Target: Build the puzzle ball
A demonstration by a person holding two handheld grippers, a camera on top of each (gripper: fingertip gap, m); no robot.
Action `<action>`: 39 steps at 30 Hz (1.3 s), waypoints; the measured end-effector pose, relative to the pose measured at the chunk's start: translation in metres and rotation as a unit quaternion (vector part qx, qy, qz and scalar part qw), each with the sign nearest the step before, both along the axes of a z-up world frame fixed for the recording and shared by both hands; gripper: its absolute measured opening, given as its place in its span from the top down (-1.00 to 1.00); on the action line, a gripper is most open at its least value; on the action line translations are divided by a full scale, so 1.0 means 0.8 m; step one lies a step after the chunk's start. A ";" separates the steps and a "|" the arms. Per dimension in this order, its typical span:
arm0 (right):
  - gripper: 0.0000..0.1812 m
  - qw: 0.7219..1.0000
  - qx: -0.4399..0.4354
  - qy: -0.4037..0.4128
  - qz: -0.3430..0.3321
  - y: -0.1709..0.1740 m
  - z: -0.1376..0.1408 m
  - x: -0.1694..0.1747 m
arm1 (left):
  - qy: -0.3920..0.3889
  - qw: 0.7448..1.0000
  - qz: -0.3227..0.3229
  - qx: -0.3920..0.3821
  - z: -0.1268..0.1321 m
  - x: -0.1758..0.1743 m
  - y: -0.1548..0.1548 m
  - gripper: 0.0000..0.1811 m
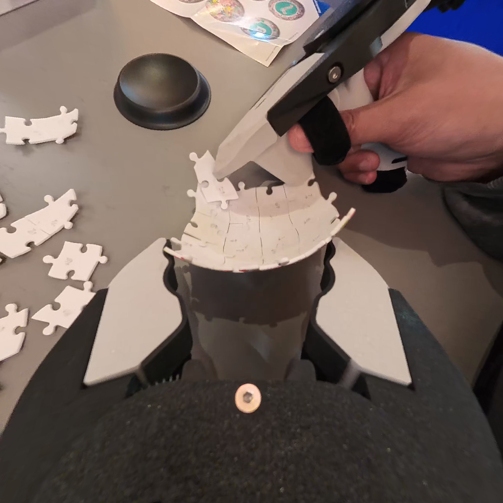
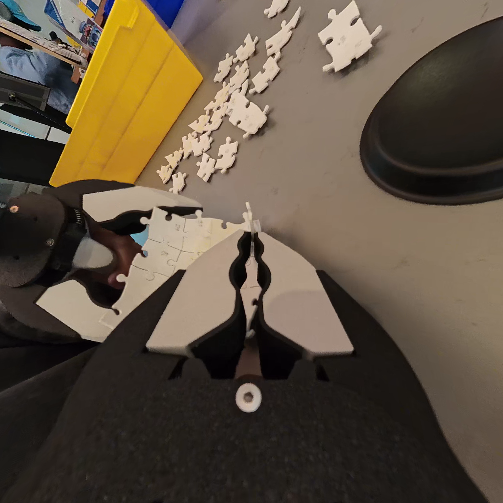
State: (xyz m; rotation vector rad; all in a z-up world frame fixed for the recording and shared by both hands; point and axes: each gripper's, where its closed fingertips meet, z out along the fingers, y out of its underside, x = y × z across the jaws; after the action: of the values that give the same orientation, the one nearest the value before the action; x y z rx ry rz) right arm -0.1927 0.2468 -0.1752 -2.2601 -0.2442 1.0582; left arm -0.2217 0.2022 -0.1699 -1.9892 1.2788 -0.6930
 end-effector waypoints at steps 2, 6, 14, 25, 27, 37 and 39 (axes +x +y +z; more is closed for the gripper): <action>0.97 1.000 -0.001 0.003 0.001 0.000 0.000 0.000 | -0.001 1.000 -0.001 0.002 0.000 0.001 -0.001 -0.13; 0.97 1.000 0.002 0.022 -0.004 0.001 0.006 0.003 | -0.006 1.000 0.001 -0.005 0.003 -0.001 -0.001 -0.12; 0.97 1.000 0.013 0.024 -0.012 0.008 0.014 0.010 | -0.014 1.000 0.002 -0.021 0.012 -0.007 -0.004 -0.11; 0.97 1.000 -0.016 0.011 -0.014 -0.001 0.000 0.005 | -0.012 0.998 0.008 -0.065 0.010 -0.007 -0.012 -0.11; 0.97 1.000 -0.021 0.011 -0.018 0.000 -0.002 0.006 | -0.011 0.997 0.010 -0.070 0.009 -0.006 -0.013 -0.11; 0.82 0.999 -0.030 0.027 -0.016 -0.013 0.002 0.008 | -0.005 0.996 0.007 -0.087 0.012 -0.004 -0.017 -0.11; 0.85 0.999 -0.022 0.033 -0.014 -0.015 0.011 0.014 | -0.005 0.996 0.005 -0.089 0.012 -0.003 -0.018 -0.11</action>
State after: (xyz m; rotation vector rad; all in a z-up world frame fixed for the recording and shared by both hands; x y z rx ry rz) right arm -0.1817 0.2350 -0.1665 -2.2564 -0.1635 1.1317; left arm -0.2244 0.1879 -0.1601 -2.1307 1.2368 -0.8358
